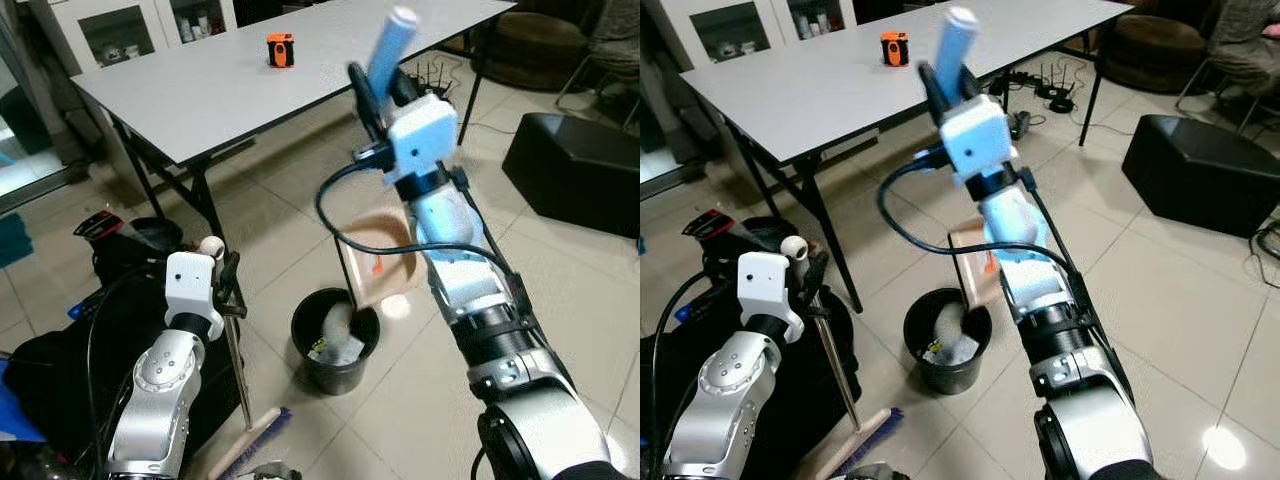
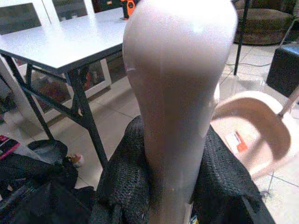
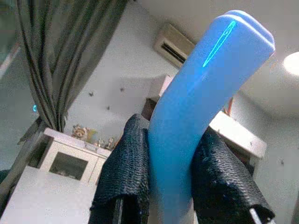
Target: Sweep floor
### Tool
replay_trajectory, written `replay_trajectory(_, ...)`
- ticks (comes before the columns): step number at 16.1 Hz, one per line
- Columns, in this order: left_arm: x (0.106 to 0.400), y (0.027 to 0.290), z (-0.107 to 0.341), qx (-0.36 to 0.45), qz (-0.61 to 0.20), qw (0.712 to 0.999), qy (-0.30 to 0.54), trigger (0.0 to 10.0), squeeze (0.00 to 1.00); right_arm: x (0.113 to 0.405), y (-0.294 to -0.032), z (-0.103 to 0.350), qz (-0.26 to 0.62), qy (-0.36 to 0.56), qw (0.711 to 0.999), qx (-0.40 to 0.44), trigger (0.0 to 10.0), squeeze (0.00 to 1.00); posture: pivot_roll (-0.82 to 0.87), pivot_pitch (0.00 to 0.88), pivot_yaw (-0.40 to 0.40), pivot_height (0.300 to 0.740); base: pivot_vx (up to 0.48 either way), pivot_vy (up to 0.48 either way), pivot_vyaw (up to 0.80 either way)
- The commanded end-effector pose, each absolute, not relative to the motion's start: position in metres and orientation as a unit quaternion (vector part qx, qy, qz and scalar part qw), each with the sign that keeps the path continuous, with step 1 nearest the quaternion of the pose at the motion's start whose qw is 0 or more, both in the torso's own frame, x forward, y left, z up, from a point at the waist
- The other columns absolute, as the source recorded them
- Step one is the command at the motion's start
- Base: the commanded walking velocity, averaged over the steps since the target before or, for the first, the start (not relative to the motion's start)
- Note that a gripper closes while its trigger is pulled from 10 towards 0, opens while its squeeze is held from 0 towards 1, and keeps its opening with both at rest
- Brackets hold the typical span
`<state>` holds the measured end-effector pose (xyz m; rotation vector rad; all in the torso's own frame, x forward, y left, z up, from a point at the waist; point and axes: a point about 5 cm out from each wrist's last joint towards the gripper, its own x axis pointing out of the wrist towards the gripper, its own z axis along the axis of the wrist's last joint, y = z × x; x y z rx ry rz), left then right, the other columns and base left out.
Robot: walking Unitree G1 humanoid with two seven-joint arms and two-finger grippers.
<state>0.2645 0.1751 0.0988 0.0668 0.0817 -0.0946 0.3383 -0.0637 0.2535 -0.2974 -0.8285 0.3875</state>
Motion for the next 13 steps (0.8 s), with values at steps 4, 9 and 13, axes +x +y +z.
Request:
replay_trajectory(4, 0.263, 0.178, 0.106, 0.040, -0.044, 0.998, 0.030, 10.0, 0.00, 0.330, -0.050, 0.272, 0.198, -0.464, 0.839, -0.205, 10.0, 0.00, 0.07, 0.000, 0.053, 0.740, 0.000, 0.000, 0.00)
replay_trajectory(9, 0.264, 0.175, 0.104, 0.048, -0.096, 0.993, 0.040, 10.0, 0.00, 0.335, -0.125, 0.264, 0.038, -0.368, 0.914, -0.167, 10.0, 0.00, 0.05, 0.000, 0.049, 0.740, 0.000, 0.000, 0.00)
replay_trajectory(13, 0.263, 0.173, 0.103, 0.039, -0.116, 0.991, 0.046, 10.0, 0.00, 0.319, -0.179, 0.256, -0.066, -0.319, 0.922, -0.208, 10.0, 0.00, 0.03, 0.000, 0.051, 0.740, 0.000, 0.000, 0.00)
